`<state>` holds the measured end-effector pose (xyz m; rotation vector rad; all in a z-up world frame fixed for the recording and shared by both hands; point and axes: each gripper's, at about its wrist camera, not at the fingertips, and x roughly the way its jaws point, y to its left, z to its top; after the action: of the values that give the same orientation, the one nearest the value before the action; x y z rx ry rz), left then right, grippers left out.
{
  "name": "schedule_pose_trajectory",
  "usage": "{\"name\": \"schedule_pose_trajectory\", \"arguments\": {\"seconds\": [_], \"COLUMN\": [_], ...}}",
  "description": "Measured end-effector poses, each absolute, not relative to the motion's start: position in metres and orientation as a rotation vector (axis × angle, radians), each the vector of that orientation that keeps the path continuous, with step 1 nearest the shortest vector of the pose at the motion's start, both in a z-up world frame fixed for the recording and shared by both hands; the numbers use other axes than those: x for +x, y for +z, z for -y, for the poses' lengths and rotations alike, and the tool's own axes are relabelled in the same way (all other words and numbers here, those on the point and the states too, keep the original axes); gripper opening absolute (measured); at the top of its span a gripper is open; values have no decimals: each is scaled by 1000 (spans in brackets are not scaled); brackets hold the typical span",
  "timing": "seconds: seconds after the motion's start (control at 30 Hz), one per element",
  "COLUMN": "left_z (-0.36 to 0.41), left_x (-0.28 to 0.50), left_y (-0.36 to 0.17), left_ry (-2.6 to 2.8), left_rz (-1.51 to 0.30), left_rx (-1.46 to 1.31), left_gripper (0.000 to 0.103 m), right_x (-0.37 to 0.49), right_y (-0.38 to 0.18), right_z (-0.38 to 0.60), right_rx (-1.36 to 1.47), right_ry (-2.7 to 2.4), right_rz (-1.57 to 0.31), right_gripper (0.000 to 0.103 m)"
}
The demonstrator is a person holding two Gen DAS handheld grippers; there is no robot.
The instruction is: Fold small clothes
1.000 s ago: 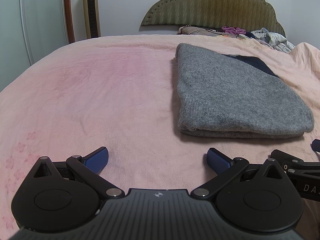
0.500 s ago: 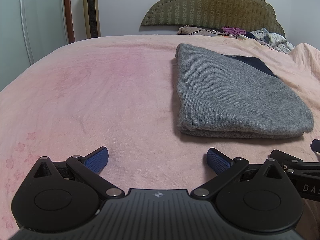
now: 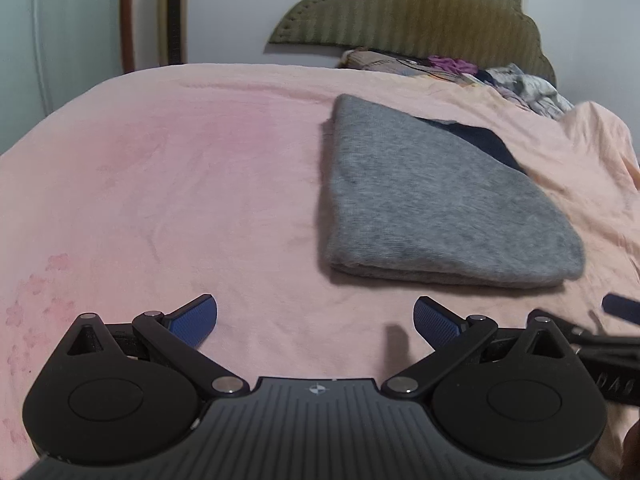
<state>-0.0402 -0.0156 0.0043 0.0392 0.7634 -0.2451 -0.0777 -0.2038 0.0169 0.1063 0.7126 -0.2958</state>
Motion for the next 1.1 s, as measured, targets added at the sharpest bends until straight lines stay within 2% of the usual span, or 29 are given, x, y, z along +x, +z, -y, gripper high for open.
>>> {"name": "schedule_pose_trajectory", "arguments": {"seconds": [0.27,1.1], "left_z": [30,21], "left_x": [-54,-59], "left_y": [11,18], "left_ry": [-259,-212], "left_rz": [-763,-792], "left_rx": [120,109], "left_gripper": [103,103], "right_x": [-95,-96], "right_y": [29,36], "right_z": [222,187], "right_rx": [234,157], "right_ry": [-263,-247], "right_rz": [-735,-747], "right_gripper": [103,103]}}
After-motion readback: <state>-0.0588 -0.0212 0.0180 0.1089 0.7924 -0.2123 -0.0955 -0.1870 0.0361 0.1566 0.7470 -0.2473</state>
